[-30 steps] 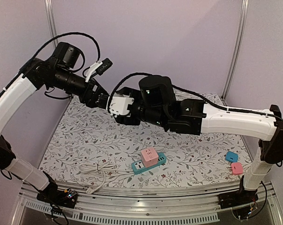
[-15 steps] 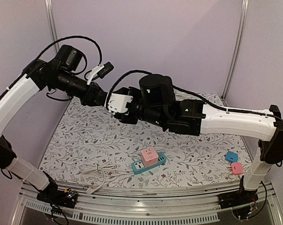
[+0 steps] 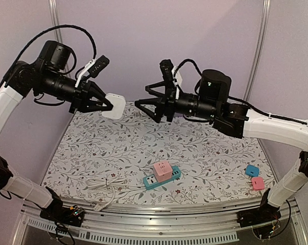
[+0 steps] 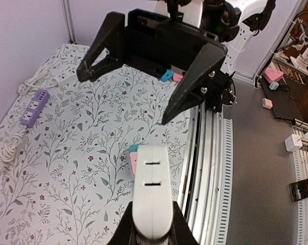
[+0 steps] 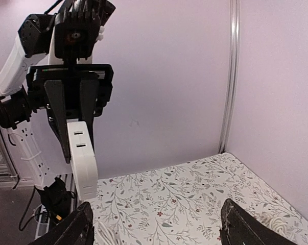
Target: Insert the plug
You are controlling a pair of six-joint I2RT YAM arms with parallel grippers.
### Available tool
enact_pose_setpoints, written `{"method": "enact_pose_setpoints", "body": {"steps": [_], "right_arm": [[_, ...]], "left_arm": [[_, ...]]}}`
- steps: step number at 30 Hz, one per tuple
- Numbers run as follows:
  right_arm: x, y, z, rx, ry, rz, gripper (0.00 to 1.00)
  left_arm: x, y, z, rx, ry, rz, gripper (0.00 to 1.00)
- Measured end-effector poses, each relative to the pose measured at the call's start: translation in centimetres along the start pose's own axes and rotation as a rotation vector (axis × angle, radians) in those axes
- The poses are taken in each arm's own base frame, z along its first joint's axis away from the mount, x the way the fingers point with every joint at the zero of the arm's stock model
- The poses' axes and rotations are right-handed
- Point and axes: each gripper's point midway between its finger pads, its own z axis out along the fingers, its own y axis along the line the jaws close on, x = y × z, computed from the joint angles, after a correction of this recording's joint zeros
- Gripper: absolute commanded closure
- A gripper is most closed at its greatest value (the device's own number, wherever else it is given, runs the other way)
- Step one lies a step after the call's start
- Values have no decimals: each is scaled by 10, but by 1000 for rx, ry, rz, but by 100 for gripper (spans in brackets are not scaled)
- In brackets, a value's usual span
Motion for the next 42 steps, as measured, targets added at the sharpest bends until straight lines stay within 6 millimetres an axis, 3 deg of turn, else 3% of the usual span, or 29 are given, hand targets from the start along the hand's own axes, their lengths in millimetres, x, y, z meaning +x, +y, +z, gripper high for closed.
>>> {"method": "enact_pose_setpoints", "body": {"steps": [5,9,17,19,23,24,26,27,31,35,39,42], "right_arm": [[1,49,18,-185,-77,111,19],[6,78,28,-291,-94,132,45],[8,82,41,-331,-108,159,71],[8,82,44,-334,-109,166,97],[6,82,48,-351,-107,187,100],[6,82,48,-354,-108,187,100],[6,82,48,-356,-107,185,100],[6,81,48,-352,-106,182,100],[22,75,46,-303,-29,155,100],[45,66,32,-227,167,62,100],[42,57,13,-146,366,-128,100],[38,56,-3,-126,470,-257,100]], "left_arm": [[-6,-7,-6,17,-16,22,100],[-9,-9,-8,18,-25,28,100],[-12,-14,-10,44,-38,32,100],[-13,-16,-10,52,-41,32,100],[-13,-19,-12,63,-48,47,100],[-14,-20,-12,67,-50,49,92],[-14,-21,-13,68,-52,53,22],[-13,-22,-13,69,-51,55,2],[-8,-21,-14,57,-33,79,0],[5,-22,-23,7,13,176,1],[19,-24,-35,-73,56,348,2],[35,-35,-28,-78,92,435,8]]}}
